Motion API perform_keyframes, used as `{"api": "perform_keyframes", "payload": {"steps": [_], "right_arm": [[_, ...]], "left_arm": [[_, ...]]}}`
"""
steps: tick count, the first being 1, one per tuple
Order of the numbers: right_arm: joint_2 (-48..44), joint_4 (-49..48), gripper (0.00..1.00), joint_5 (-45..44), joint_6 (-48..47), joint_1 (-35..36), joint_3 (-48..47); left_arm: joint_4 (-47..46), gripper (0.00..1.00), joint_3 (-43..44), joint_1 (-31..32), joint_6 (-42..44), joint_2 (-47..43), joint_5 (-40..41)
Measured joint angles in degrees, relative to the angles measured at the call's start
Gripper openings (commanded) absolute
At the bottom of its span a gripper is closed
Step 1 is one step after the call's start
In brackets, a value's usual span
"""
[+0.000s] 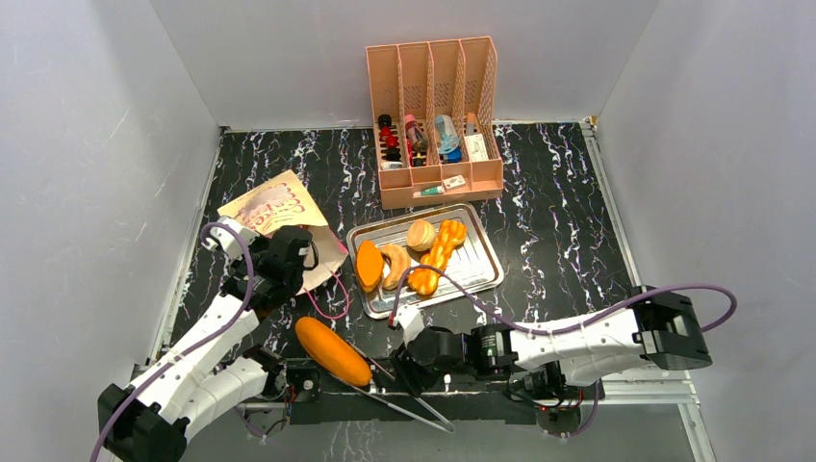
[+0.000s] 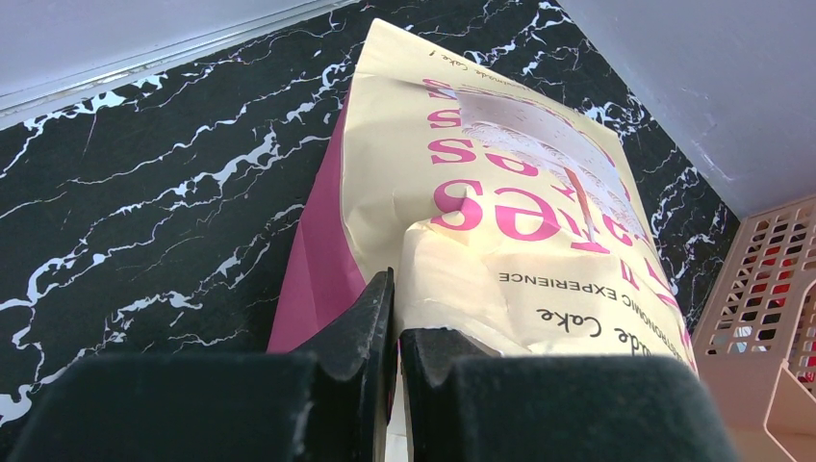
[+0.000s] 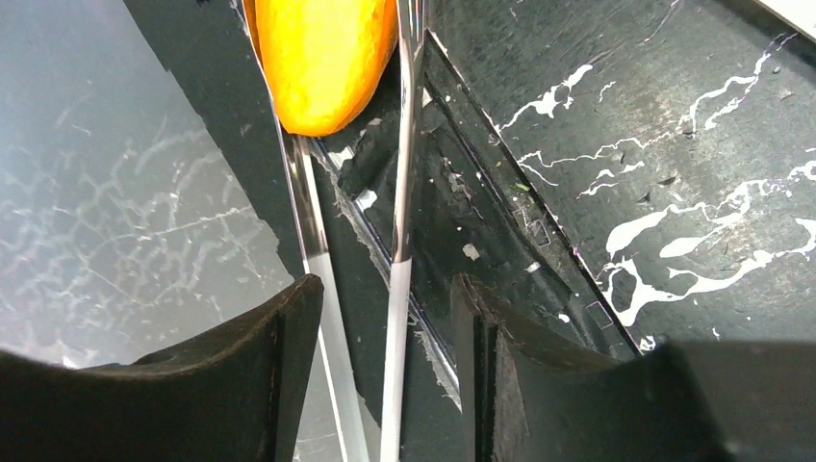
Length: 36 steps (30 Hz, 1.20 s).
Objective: Take the fake bread out of the paper bag
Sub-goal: Move the fake bread at the center of the board.
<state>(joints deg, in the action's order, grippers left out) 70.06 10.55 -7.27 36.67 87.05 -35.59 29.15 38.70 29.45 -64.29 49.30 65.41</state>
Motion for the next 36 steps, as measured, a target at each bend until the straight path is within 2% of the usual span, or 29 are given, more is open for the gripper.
{"api": "perform_keyframes", "payload": {"steps": [6,14,20,26,36], "right_arm": [[1.99,0.37,0.58,-2.82,-2.38,3.23,-0.85],[7.43,0.9,0.59,-5.97,-4.96,7.85,-2.73],[9.7,1.73,0.57,-9.49,-5.81,8.09,-3.8],[13.16,1.62,0.47,-12.02,-7.08,8.09,-6.19],[19.26,0.44,0.47,-13.86,-8.15,6.78,-7.82]], "left_arm": [[0.0,0.05,0.0,0.0,0.17,-0.11,-0.02],[0.04,0.05,0.0,0.0,0.17,-0.33,-0.04],[0.04,0.05,0.0,0.0,0.17,-0.33,-0.04],[0.02,0.05,0.0,0.0,0.2,-0.33,-0.04],[0.04,0.05,0.0,0.0,0.17,-0.33,-0.02]]}}
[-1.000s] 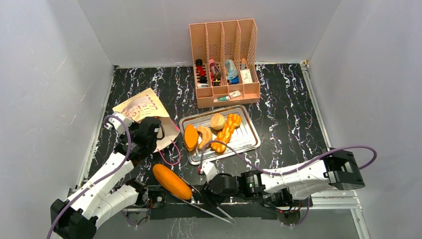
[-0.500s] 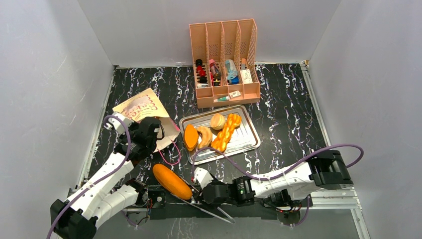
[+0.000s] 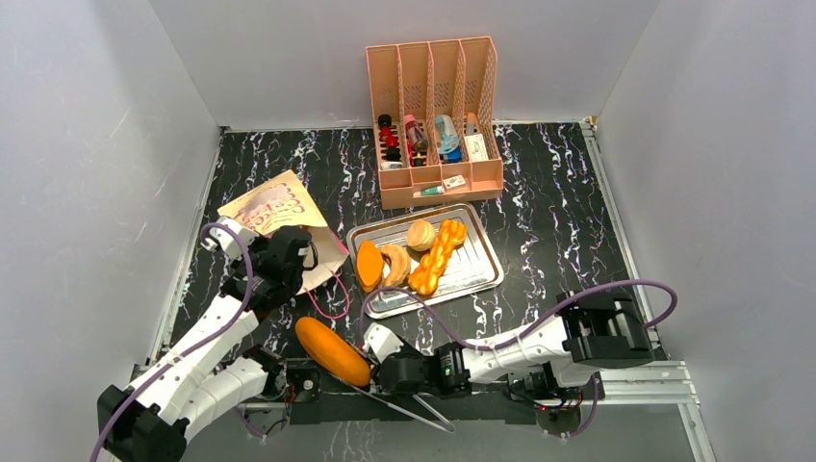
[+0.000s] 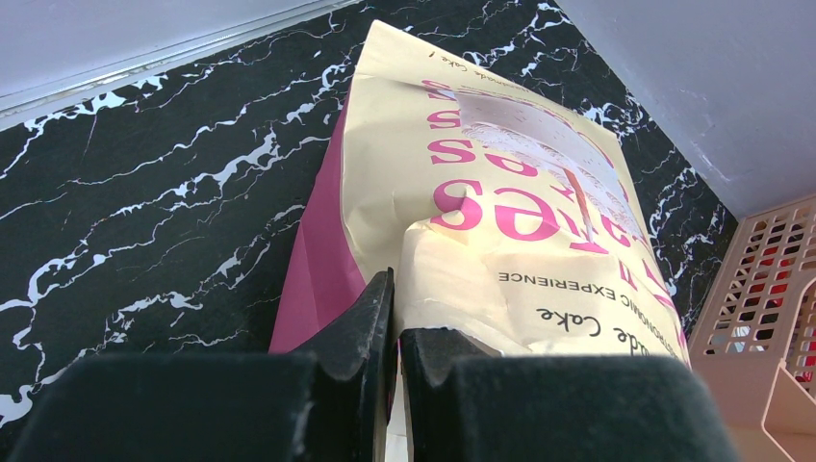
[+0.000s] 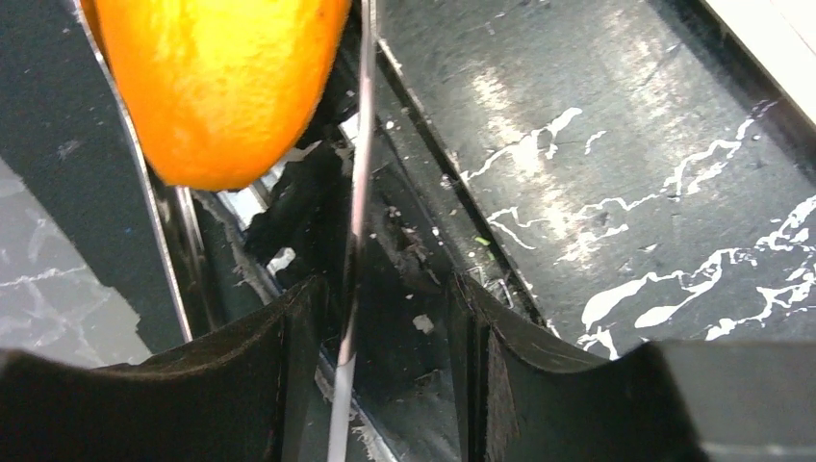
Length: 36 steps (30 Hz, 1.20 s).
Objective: Take the fake bread out of the paper bag
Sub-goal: Move the fake bread at the center of the board.
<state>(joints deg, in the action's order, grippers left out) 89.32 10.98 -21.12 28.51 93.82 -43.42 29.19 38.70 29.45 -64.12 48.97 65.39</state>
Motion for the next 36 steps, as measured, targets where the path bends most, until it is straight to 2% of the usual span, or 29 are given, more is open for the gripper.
{"api": "perform_keyframes", "payload": {"steps": [8,16,33,34,35,36], "right_arm": [[0.42,0.07,0.47,-0.39,0.02,-3.61,-2.25],[5.68,-0.04,0.47,0.07,0.02,-7.41,-8.57],[5.6,2.25,0.47,2.23,-2.86,-7.37,-7.8],[5.22,2.29,0.36,2.23,-2.82,-7.23,-7.39],[4.85,2.45,0.06,2.25,-2.73,-7.06,-6.95],[4.57,2.47,0.0,2.34,-2.67,-6.91,-6.58]], "left_arm": [[-0.04,0.06,0.0,0.0,-0.02,0.02,0.24],[-0.48,0.06,0.0,-0.17,-0.59,3.08,1.31],[-0.48,0.06,0.0,-0.72,-0.87,1.84,1.25],[-0.48,0.06,0.0,-0.74,-0.85,1.84,1.25],[-0.5,0.06,0.0,-0.74,-0.85,1.84,1.25],[-0.52,0.06,0.0,-0.76,-0.83,1.84,1.25]]}}
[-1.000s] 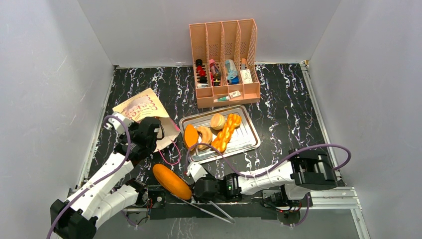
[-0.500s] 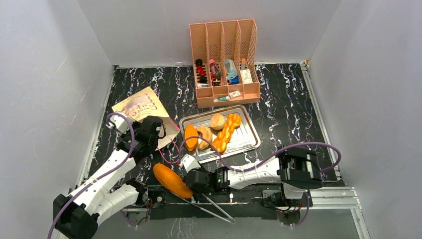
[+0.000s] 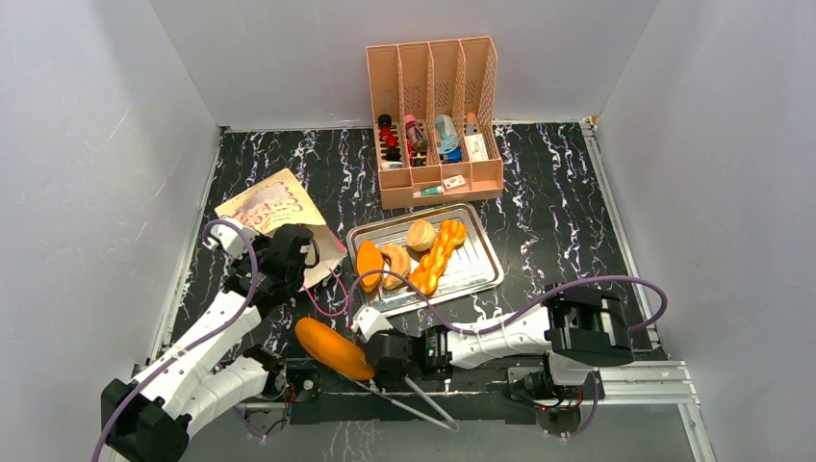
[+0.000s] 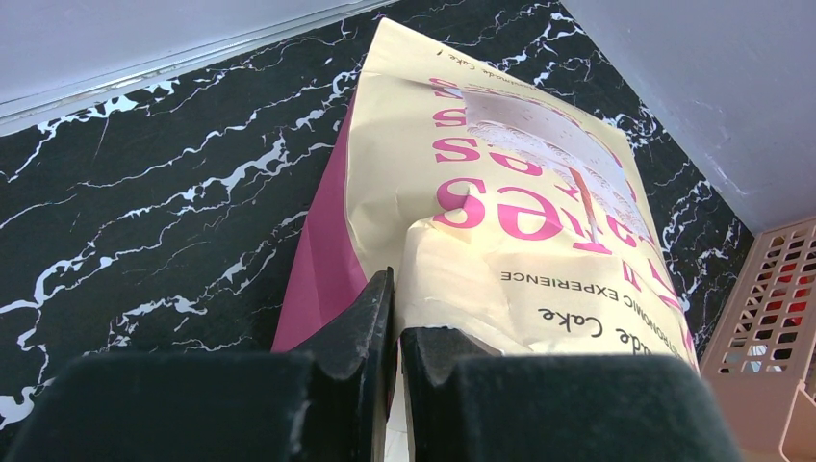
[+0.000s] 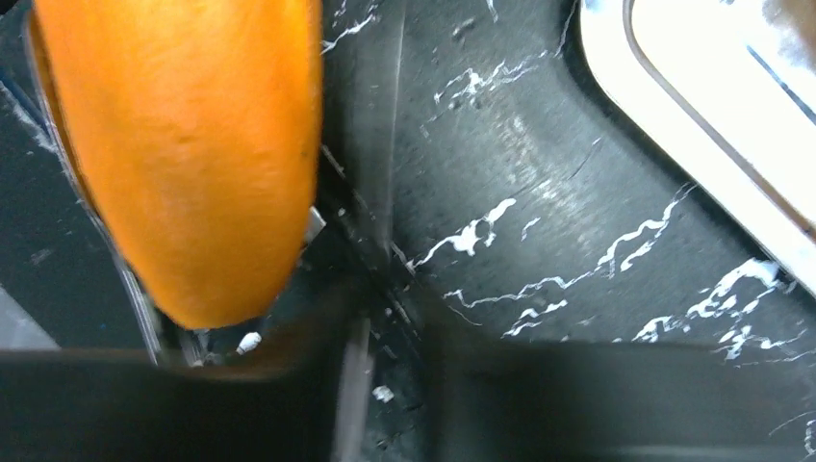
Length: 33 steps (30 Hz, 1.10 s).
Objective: Take the fake bread out of the paper bag
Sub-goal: Move the fake bread at the center of the board.
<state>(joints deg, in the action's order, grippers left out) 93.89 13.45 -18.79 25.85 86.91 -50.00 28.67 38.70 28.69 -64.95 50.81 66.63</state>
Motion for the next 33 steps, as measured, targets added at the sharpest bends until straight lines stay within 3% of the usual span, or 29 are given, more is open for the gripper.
{"api": "perform_keyframes", "payload": {"steps": [12,22,33], "right_arm": [[0.09,0.72,0.0,-0.83,-0.11,0.42,-0.31],[4.42,2.54,0.0,-2.86,-2.38,-2.58,-6.67],[13.2,3.21,0.0,-3.08,-6.25,-8.68,-17.68]], "left_arm": [[-0.52,0.06,0.0,-0.94,0.31,0.07,0.0],[-2.43,0.06,0.0,-3.3,1.92,0.07,-0.04],[-4.15,0.06,0.39,-12.31,2.75,1.25,-1.55]]}}
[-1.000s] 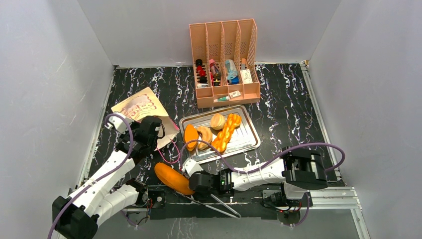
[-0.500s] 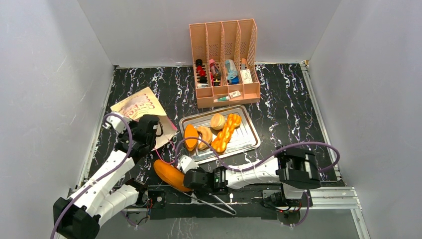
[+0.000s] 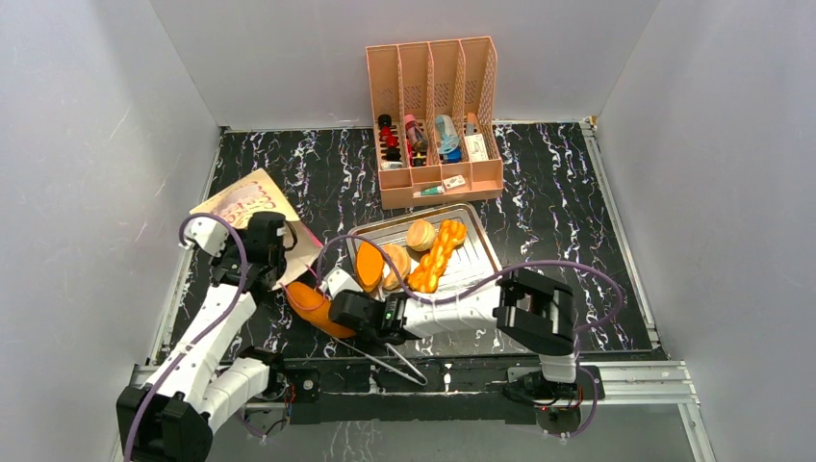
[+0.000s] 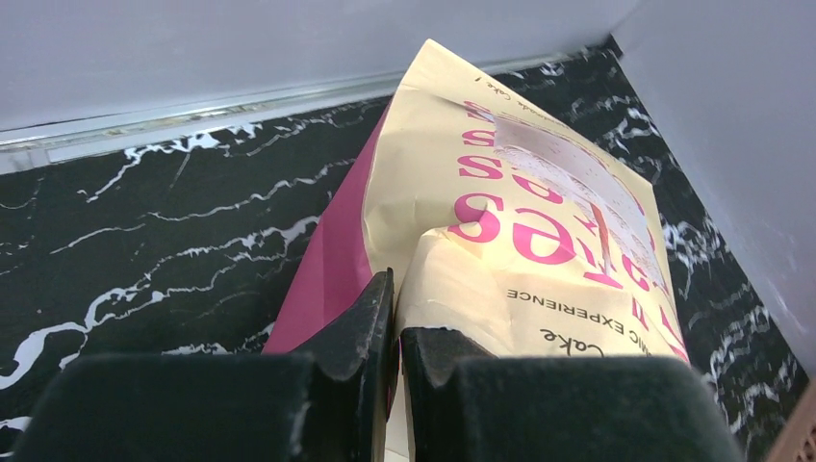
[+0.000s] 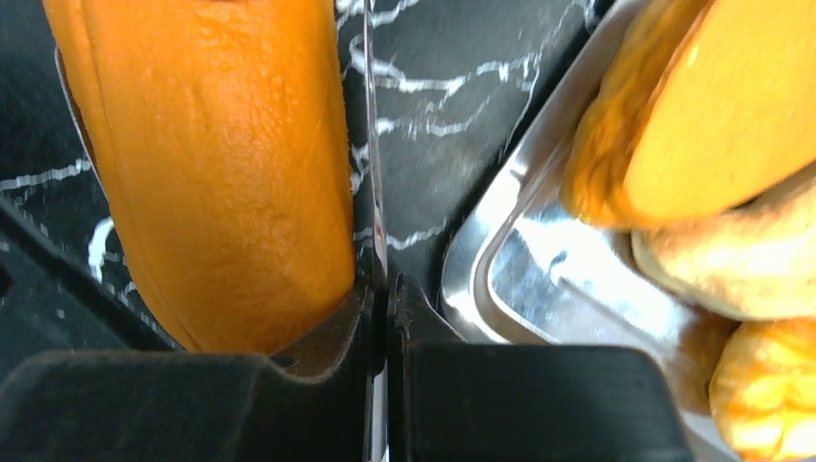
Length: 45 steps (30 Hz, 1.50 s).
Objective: Take the fake bread out of the paper bag
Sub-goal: Move the fake bread at the center of the board, then pick up the fake bread from the center of the board.
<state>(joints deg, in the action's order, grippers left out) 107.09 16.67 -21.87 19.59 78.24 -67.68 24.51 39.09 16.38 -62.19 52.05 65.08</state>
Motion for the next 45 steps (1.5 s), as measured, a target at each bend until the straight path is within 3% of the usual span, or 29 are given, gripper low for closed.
{"api": "perform_keyframes", "payload": {"steps": [10,16,17,19,23,25,30,37,45], "right_arm": [[7.13,2.08,0.0,0.74,-3.43,-4.79,-10.71],[11.13,3.41,0.0,1.14,-5.75,-7.45,-17.0],[11.65,3.43,0.05,1.4,-6.1,-7.89,-17.97],[12.2,3.45,0.27,1.95,-6.62,-8.61,-19.1],[12.22,3.39,0.54,2.49,-7.72,-9.49,-19.23],[12.22,3.3,0.63,2.58,-8.0,-9.46,-19.21],[8.85,2.43,0.65,3.17,-9.84,-9.35,-15.93],[-4.74,-1.42,0.66,5.22,-10.75,-6.27,-3.85],[-4.61,-4.11,0.67,9.31,-10.78,-1.99,1.11]], "left_arm": [[-1.97,0.06,1.79,-14.78,-2.78,1.84,-6.67],[-3.34,0.06,1.88,-19.58,-4.72,2.16,-11.67],[-3.54,0.06,1.88,-19.96,-4.94,2.34,-12.41],[-3.78,0.06,1.88,-20.41,-5.16,2.6,-13.64],[-5.07,0.06,1.84,-20.7,-4.94,2.54,-15.65],[-5.33,0.06,1.79,-20.79,-4.83,2.51,-16.28],[-6.97,0.05,1.53,-21.2,-3.17,2.51,-18.34],[-8.26,0.05,1.4,-21.53,-1.09,2.51,-20.13],[-8.24,0.05,1.4,-21.57,-0.26,2.51,-20.87]]}}
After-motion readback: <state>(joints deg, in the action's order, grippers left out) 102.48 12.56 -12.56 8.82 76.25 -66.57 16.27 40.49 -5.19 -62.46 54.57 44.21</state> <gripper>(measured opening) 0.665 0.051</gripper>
